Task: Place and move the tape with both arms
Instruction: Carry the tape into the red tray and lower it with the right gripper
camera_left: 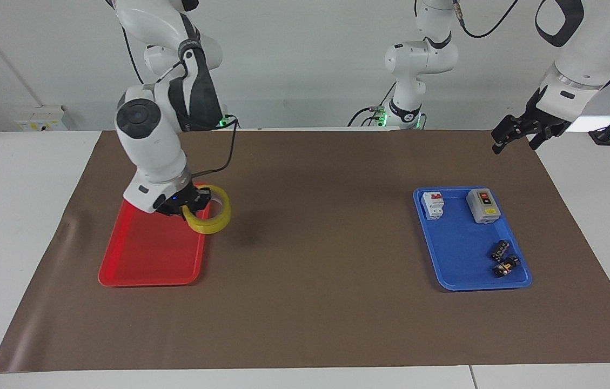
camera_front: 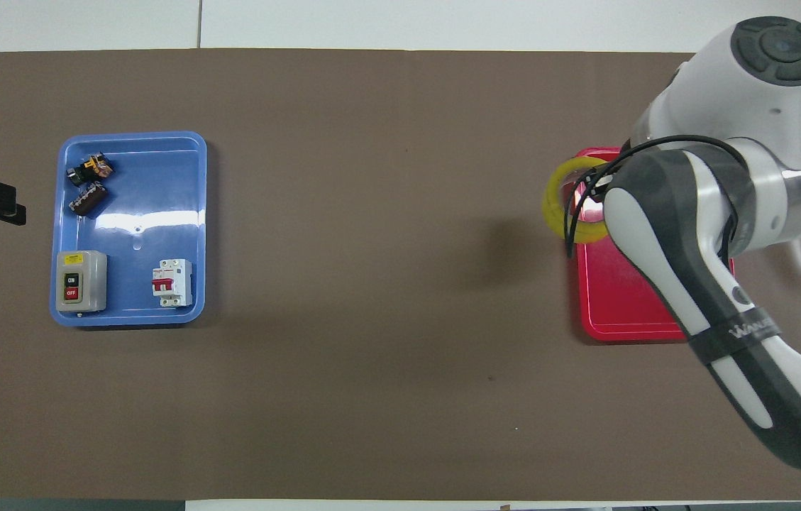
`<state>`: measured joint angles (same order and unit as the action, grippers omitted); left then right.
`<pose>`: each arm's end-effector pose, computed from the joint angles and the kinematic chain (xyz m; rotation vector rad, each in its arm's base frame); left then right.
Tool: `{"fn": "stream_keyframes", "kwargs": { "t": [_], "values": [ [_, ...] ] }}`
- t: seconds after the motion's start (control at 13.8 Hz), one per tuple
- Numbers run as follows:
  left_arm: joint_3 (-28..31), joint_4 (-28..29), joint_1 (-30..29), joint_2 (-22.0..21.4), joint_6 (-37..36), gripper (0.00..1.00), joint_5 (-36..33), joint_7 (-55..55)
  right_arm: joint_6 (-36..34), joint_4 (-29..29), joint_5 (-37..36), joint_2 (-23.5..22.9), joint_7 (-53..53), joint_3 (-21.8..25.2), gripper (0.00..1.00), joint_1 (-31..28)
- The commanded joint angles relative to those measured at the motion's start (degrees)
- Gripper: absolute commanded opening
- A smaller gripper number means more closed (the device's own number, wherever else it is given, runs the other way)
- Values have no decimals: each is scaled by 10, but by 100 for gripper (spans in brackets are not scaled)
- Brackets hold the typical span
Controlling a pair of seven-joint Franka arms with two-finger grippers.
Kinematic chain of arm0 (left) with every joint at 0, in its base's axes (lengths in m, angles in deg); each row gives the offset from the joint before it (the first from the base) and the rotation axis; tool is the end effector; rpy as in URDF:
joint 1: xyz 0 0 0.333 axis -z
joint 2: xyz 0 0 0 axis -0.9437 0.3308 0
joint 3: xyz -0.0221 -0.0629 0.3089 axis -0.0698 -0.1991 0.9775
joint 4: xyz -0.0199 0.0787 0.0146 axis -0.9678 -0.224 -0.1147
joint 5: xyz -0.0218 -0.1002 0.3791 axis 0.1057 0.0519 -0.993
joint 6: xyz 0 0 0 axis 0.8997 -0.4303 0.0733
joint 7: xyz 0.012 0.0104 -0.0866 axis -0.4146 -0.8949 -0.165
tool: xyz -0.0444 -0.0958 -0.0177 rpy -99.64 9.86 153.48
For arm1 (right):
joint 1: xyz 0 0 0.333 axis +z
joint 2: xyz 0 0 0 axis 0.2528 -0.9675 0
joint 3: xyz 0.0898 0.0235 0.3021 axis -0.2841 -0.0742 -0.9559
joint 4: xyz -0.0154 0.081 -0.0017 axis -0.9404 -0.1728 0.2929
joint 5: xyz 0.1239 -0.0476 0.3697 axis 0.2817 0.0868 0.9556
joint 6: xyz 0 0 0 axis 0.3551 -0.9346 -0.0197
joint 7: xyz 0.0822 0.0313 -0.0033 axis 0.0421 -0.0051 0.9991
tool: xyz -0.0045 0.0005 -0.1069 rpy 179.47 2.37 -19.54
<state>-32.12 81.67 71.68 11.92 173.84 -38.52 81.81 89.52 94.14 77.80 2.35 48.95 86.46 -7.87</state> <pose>0.5493 -0.0015 0.6207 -3.1390 -0.0625 0.0572 0.6242 0.0662 0.4522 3.0777 0.4174 -0.1400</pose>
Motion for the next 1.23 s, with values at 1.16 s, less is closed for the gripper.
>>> {"fn": "stream_keyframes", "kwargs": {
  "t": [1.16],
  "values": [
    [1,16,-3,-14,4,100,13,5,348,296,-22,34,153,-10,0,-135]
  ]
}}
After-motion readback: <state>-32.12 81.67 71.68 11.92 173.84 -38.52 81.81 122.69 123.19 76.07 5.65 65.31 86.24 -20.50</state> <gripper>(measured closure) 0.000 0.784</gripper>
